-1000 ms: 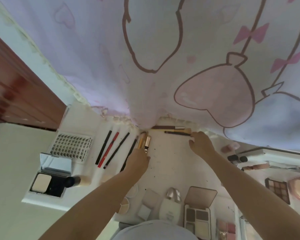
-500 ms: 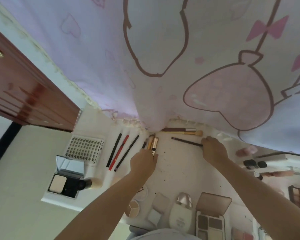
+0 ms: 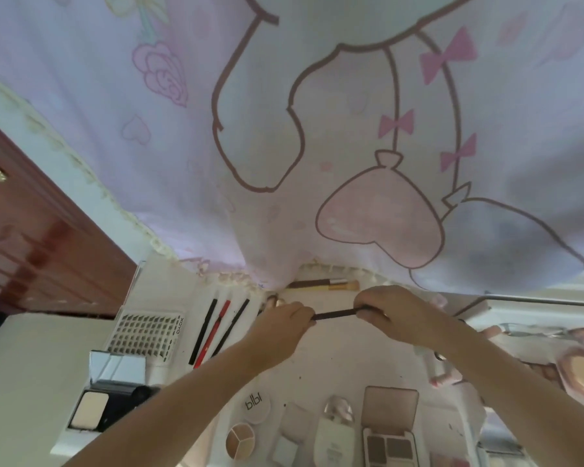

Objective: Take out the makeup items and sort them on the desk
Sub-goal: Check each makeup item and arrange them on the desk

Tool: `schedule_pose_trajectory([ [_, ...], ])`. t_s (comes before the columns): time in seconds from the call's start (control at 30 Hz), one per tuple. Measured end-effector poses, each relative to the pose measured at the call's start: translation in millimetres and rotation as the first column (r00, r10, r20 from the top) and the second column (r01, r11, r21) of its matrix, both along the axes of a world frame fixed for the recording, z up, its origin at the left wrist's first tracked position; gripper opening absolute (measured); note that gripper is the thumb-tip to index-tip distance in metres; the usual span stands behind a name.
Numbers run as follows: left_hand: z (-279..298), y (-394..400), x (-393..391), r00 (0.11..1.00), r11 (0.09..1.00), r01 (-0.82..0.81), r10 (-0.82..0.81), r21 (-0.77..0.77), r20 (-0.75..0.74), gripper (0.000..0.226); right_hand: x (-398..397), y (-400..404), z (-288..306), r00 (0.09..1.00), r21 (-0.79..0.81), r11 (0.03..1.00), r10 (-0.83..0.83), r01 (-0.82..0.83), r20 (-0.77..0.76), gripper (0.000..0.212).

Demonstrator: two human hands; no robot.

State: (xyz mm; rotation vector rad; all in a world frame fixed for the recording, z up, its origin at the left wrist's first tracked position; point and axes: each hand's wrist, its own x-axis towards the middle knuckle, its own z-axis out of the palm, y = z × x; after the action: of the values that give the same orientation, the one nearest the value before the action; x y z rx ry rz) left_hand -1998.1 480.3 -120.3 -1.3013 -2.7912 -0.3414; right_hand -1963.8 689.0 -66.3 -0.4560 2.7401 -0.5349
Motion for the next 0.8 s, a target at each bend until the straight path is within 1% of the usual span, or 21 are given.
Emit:
schedule_pose_trajectory([
  [0.1, 19.6, -8.5, 1.4, 0.994, 0.995, 0.086, -0.081, 0.053, -0.077, 0.030, 13.8, -1.1, 16.5, 1.000, -0.036, 0.999, 0.003, -0.004, -0.025, 0.020],
  [0.13, 22.9, -10.0, 2.7, 0.988, 0.992, 0.111, -0.105, 0.053, -0.114, 0.030, 18.1, -1.5, 18.7, 0.999, -0.047, 0.999, -0.001, -0.001, -0.047, 0.020],
  [0.17, 28.7, -11.7, 4.4, 0.985, 0.990, 0.134, -0.128, 0.040, -0.116, 0.030, 22.1, -2.4, 21.3, 0.998, -0.066, 0.998, -0.014, 0.010, -0.065, 0.020],
  [0.23, 33.8, -16.6, 6.6, 0.985, 0.989, 0.146, -0.142, 0.032, -0.099, 0.031, 28.8, -2.6, 22.3, 0.994, -0.102, 0.994, -0.039, 0.028, -0.104, 0.020],
  [0.3, 40.6, -17.0, 9.4, 0.986, 0.987, 0.145, -0.138, 0.074, -0.099, 0.031, 31.1, -4.4, 21.2, 0.990, -0.114, 0.993, -0.035, 0.020, -0.135, 0.020],
  [0.37, 47.0, -14.2, 14.9, 0.990, 0.989, 0.138, -0.138, 0.052, -0.007, 0.032, 32.3, -10.1, 23.9, 0.988, -0.103, 0.995, 0.001, -0.017, -0.155, 0.019],
  [0.4, 46.3, -16.3, 14.8, 0.995, 0.996, 0.093, -0.093, 0.003, 0.027, 0.031, 33.8, -10.3, 26.0, 0.985, -0.086, 0.996, 0.024, -0.039, -0.170, 0.019],
  [0.43, 45.1, -23.6, 12.3, 0.994, 0.999, 0.018, -0.013, -0.046, 0.105, 0.029, 34.2, -4.9, 27.5, 0.981, -0.064, 0.998, 0.017, -0.030, -0.193, 0.017],
  [0.47, 45.0, -34.6, 7.7, 0.979, 0.990, -0.071, 0.091, -0.119, 0.180, 0.028, 33.9, 4.6, 28.4, 0.967, -0.072, 0.997, -0.026, 0.008, -0.255, 0.013],
  [0.5, 43.9, -49.1, 3.0, 0.956, 0.978, -0.155, 0.184, -0.140, 0.229, 0.029, 34.1, 16.5, 31.8, 0.953, -0.081, 0.992, -0.118, 0.099, -0.278, 0.009],
  [0.53, 44.0, -64.2, -1.5, 0.937, 0.969, -0.210, 0.238, -0.134, 0.256, 0.030, 34.3, 27.6, 36.1, 0.933, -0.103, 0.971, -0.235, 0.215, -0.273, 0.013],
  [0.57, 41.3, -78.3, -4.7, 0.925, 0.963, -0.240, 0.264, -0.122, 0.272, 0.032, 35.2, 35.5, 39.4, 0.925, -0.106, 0.951, -0.307, 0.290, -0.224, 0.015],
  [0.6, 39.8, -86.1, -5.3, 0.919, 0.963, -0.241, 0.267, -0.124, 0.290, 0.032, 34.8, 38.7, 39.1, 0.923, -0.135, 0.941, -0.331, 0.309, -0.194, 0.013],
  [0.67, 36.2, -86.8, -0.5, 0.919, 0.967, -0.211, 0.246, -0.142, 0.307, 0.029, 31.3, 27.9, 35.6, 0.930, -0.153, 0.948, -0.306, 0.279, -0.204, 0.007],
  [0.73, 34.0, -78.2, 6.4, 0.922, 0.969, -0.207, 0.239, -0.134, 0.305, 0.027, 27.8, 6.5, 29.1, 0.942, -0.194, 0.954, -0.266, 0.227, -0.204, 0.009],
  [0.8, 32.8, -72.3, 10.4, 0.923, 0.972, -0.209, 0.232, -0.106, 0.305, 0.030, 24.0, -6.6, 18.8, 0.944, -0.260, 0.941, -0.269, 0.215, -0.192, 0.008],
])
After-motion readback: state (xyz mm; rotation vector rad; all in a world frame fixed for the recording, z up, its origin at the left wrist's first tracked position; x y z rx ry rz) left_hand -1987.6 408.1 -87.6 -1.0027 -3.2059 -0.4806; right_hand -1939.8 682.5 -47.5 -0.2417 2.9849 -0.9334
